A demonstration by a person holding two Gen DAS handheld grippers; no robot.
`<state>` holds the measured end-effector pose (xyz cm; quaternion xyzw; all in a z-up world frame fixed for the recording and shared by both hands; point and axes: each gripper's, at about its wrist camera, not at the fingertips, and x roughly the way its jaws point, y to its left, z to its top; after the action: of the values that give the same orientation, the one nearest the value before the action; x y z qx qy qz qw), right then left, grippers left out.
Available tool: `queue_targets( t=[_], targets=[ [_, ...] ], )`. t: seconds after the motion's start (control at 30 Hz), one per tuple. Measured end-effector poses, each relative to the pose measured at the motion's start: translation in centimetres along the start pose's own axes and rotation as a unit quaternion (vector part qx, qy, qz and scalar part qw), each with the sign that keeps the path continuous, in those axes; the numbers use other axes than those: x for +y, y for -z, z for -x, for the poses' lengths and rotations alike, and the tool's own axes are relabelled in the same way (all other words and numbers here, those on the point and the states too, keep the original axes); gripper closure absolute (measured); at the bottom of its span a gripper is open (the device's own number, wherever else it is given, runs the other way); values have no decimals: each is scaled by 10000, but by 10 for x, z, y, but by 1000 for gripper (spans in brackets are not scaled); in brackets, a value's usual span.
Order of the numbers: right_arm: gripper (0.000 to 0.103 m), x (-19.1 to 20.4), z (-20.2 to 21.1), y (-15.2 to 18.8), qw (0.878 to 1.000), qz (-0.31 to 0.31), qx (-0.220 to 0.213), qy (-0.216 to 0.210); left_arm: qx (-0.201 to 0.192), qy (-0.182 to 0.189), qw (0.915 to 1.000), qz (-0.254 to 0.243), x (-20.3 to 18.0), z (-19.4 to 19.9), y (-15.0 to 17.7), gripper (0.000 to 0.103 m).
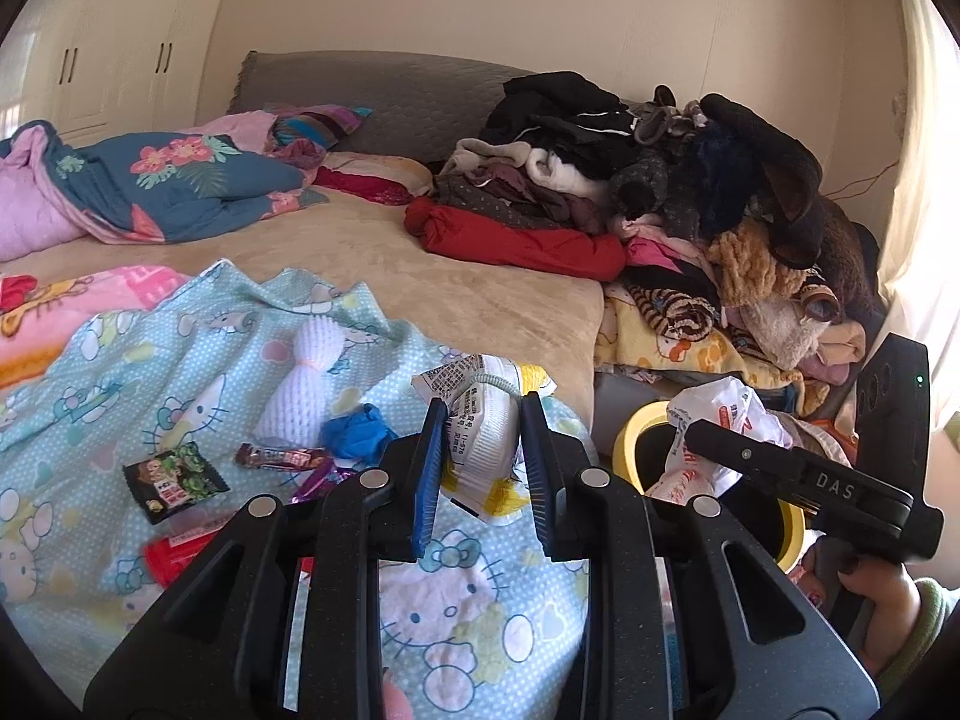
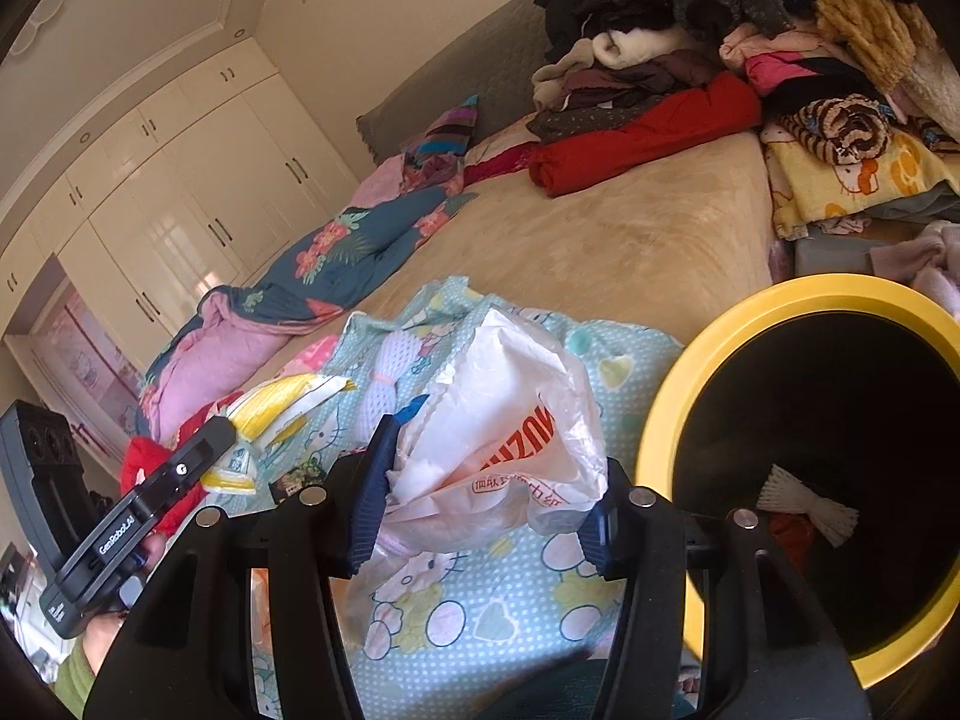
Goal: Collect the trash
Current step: 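Carry the white bag and white wrapper with both tools over the yellow bin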
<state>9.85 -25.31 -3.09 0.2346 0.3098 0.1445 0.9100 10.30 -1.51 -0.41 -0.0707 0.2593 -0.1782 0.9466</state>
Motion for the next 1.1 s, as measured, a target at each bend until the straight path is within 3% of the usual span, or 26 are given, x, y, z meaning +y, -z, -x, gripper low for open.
queue_targets(
  t=[1.1],
  targets=[
    [53, -85, 63, -19, 9922, -534, -800, 795, 87, 456, 9976, -522, -70, -14, 5, 84]
  ],
)
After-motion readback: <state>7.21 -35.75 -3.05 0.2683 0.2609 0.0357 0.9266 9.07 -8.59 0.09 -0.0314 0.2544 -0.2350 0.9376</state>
